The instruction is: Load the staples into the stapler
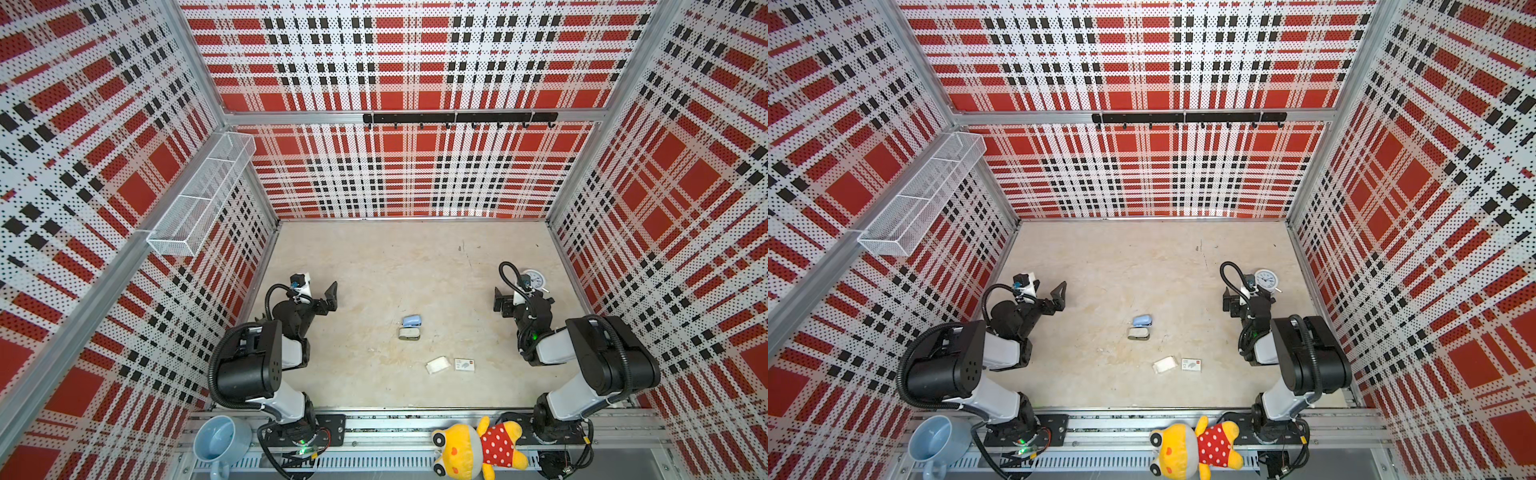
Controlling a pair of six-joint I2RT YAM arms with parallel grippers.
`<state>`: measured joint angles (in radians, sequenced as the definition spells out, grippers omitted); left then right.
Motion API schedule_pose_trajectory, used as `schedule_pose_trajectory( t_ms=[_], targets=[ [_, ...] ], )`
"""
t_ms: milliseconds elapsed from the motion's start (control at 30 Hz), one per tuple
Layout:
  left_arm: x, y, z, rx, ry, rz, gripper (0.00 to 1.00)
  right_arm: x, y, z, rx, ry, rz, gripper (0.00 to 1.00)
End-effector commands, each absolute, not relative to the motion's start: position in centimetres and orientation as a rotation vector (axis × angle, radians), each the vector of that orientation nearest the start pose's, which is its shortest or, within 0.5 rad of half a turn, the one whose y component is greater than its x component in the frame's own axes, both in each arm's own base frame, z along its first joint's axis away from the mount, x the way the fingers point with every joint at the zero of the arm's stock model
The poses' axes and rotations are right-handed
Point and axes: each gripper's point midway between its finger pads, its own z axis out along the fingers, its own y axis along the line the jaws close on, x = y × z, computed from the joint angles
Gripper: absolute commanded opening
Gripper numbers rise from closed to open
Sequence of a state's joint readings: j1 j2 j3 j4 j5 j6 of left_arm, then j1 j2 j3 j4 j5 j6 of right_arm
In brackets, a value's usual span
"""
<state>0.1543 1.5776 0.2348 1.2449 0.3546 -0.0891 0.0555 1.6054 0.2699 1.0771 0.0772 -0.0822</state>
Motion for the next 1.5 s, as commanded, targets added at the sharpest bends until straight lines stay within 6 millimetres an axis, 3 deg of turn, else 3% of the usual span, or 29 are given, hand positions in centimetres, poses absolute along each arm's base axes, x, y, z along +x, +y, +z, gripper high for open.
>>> schedule_pose_trajectory(
  t_ms=[0,67,200,233,400,1333,1467],
  targets=[
    [37.0,-1.2,13.2,0.111,1.637,-0.131,0.99,39.1,1.1,11.8,-0.082,1.728,-0.069,1.0],
    [37.2,-2.8,13.0,0.177,1.623,-0.112,0.99,39.2,0.4,11.8,-0.043,1.731,-0.094,1.0],
    [38.8,-2.5,12.6,0.158,1.685,-0.109,0.99,39.5,-3.2,11.4,0.173,1.774,-0.233,1.0],
    [39.2,-2.3,12.6,0.15,1.701,-0.127,0.99,39.8,-3.3,11.2,0.179,1.791,-0.245,1.0],
    [40.2,-2.3,12.2,0.145,1.751,-0.139,0.99,40.0,-2.9,11.2,0.159,1.793,-0.245,1.0],
    [40.3,-2.4,12.0,0.144,1.765,-0.119,0.99,40.1,-2.9,11.3,0.158,1.793,-0.246,1.0],
    [40.3,-2.4,12.1,0.145,1.763,-0.119,0.99,39.7,-1.5,11.5,0.076,1.768,-0.192,1.0]
  ],
)
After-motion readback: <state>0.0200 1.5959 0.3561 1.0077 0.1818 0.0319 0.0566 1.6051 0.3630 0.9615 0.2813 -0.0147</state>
